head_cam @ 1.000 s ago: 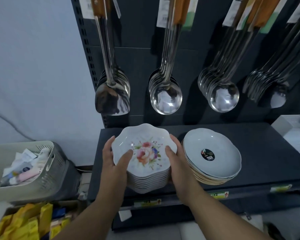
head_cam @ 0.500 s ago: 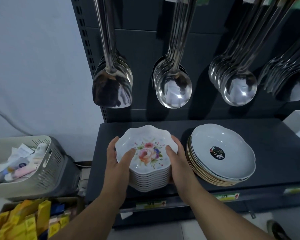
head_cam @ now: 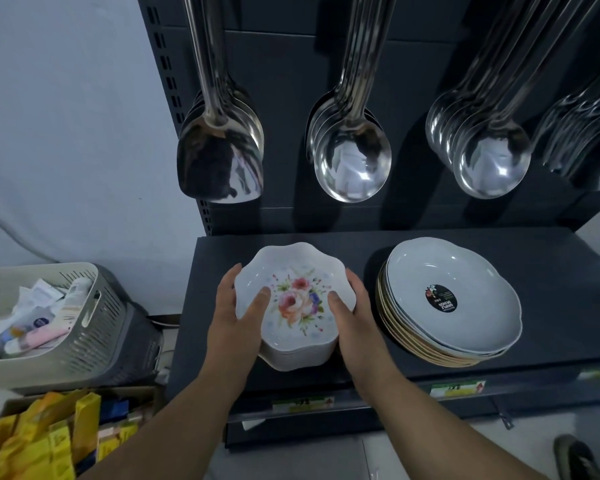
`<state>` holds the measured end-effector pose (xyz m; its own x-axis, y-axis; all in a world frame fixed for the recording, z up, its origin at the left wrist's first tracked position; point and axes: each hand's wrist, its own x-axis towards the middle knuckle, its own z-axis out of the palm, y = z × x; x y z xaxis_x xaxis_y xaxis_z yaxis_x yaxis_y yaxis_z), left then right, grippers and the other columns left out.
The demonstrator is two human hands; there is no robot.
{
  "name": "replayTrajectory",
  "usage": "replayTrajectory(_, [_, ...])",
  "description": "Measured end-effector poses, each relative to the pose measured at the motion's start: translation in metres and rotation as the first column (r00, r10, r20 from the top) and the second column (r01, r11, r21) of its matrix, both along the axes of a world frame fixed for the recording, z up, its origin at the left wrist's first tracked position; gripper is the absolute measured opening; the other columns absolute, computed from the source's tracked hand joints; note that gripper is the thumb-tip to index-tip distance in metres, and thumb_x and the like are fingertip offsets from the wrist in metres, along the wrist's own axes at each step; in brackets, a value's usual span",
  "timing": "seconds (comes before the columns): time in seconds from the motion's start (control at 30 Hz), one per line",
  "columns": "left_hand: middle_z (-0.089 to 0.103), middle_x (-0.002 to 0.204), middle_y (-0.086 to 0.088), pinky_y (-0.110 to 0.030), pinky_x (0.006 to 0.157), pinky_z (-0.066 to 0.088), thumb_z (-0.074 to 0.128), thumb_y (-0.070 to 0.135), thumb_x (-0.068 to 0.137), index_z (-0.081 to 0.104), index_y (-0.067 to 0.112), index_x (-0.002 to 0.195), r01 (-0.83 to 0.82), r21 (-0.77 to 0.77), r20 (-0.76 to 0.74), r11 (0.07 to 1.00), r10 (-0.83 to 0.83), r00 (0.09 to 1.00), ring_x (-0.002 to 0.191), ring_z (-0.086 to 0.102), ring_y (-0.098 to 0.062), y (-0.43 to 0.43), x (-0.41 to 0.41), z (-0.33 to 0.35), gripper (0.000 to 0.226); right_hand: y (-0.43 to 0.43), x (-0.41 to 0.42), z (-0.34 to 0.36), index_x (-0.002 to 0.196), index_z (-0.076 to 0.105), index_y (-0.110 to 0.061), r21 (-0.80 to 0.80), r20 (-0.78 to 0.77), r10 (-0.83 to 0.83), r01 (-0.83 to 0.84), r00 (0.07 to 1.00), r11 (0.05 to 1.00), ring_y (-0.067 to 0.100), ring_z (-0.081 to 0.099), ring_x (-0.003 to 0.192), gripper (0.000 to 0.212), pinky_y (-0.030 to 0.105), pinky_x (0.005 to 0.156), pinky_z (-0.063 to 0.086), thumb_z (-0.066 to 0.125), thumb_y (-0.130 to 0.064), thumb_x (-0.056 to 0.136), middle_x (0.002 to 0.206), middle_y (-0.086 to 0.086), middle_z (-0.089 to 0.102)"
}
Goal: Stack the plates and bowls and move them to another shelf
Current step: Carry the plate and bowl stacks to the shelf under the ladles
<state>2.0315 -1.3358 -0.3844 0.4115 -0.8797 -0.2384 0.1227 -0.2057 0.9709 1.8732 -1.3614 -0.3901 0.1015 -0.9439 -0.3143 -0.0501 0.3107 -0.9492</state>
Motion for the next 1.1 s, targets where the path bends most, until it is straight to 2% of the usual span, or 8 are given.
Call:
replayTrajectory(0.07, [0.057,0.109,0.024,-0.026,0.079,0.051,0.055,0.034,0.094,0.04,0.055,0.123,-0.004,0.008,0.036,1.0,0.004,0.999,0.103,0.061,-0.01,-0.001,0.001,0.0,0.039,0.0,0.001,-0.001,0.114,0.042,-0.07,-0.02,-0.031,-0.005,0.005,1.0,1.0,-0.001,0.065,0.104,0.035,0.031,0.095,0.052,0.05,-0.04,0.098,0.115,-0.024,0.065])
replayTrajectory(0.27, [0.056,0.109,0.022,-0.024,0.075,0.049,0.051,0.038,0.095,0.038,0.049,0.131,-0.007,0.021,0.114,1.0,0.005,0.993,0.099,0.061,-0.007,-0.006,0.004,-0.001,0.04,-0.001,0.005,-0.003,0.142,0.028,-0.054,-0.109,-0.111,0.009,-0.022,0.994,0.994,-0.002,0.058,0.109,0.05,0.037,0.103,0.048,0.046,-0.052,0.095,0.12,-0.029,0.057])
replayTrajectory(0.37, [0.056,0.109,0.021,-0.025,0.078,0.049,0.051,0.04,0.094,0.037,0.048,0.133,-0.007,0.021,0.146,1.0,0.004,0.989,0.1,0.061,-0.008,-0.008,0.005,-0.001,0.042,-0.003,0.005,-0.001,0.145,0.026,-0.051,-0.125,-0.141,0.016,-0.034,0.99,0.992,-0.006,0.056,0.108,0.054,0.036,0.104,0.047,0.046,-0.054,0.095,0.119,-0.032,0.053])
replayTrajectory(0.6, [0.051,0.104,0.031,-0.021,0.077,0.047,0.053,0.042,0.092,0.035,0.049,0.134,0.018,0.002,0.171,1.0,-0.018,0.985,0.096,0.057,0.004,-0.008,0.007,-0.004,0.045,-0.003,0.005,-0.006,0.141,0.024,-0.057,-0.116,-0.166,0.02,-0.039,0.986,0.992,0.008,0.059,0.116,0.056,0.041,0.104,0.047,0.046,-0.062,0.09,0.13,-0.02,0.057])
replayTrajectory(0.77, [0.053,0.112,0.029,-0.032,0.093,0.048,0.053,0.045,0.092,0.032,0.051,0.136,0.031,0.018,0.192,0.999,-0.034,0.981,0.108,0.058,-0.008,-0.008,0.009,-0.006,0.049,-0.001,0.002,-0.004,0.142,0.027,-0.054,-0.114,-0.158,0.027,-0.045,0.987,0.992,0.005,0.06,0.114,0.053,0.038,0.104,0.048,0.046,-0.058,0.093,0.128,-0.021,0.058])
replayTrajectory(0.9, [0.044,0.118,0.024,-0.026,0.092,0.039,0.053,0.043,0.092,0.028,0.047,0.142,-0.003,0.018,0.227,1.0,-0.001,0.974,0.11,0.047,-0.001,-0.004,0.005,-0.004,0.055,0.001,-0.002,0.001,0.146,0.025,-0.049,-0.091,-0.178,0.061,-0.078,0.982,0.993,0.009,0.055,0.119,0.056,0.036,0.107,0.043,0.043,-0.058,0.094,0.135,-0.018,0.054])
replayTrajectory(0.97, [0.045,0.12,0.023,-0.031,0.099,0.042,0.055,0.045,0.091,0.029,0.046,0.142,-0.019,0.023,0.257,1.0,0.013,0.966,0.116,0.049,-0.004,-0.001,0.005,-0.004,0.058,0.002,-0.006,0.004,0.148,0.024,-0.047,-0.074,-0.197,0.074,-0.09,0.978,0.993,0.01,0.053,0.123,0.058,0.035,0.108,0.041,0.041,-0.06,0.094,0.139,-0.017,0.052])
replayTrajectory(1.1, [0.045,0.133,0.017,-0.032,0.105,0.038,0.061,0.043,0.087,0.029,0.037,0.145,-0.035,0.001,0.352,0.999,0.033,0.935,0.122,0.044,-0.003,0.002,0.001,0.003,0.066,0.003,-0.013,0.018,0.149,0.029,-0.042,-0.067,-0.224,0.064,-0.081,0.973,0.994,0.007,0.046,0.121,0.056,0.023,0.098,0.034,0.041,-0.056,0.097,0.135,-0.019,0.047])
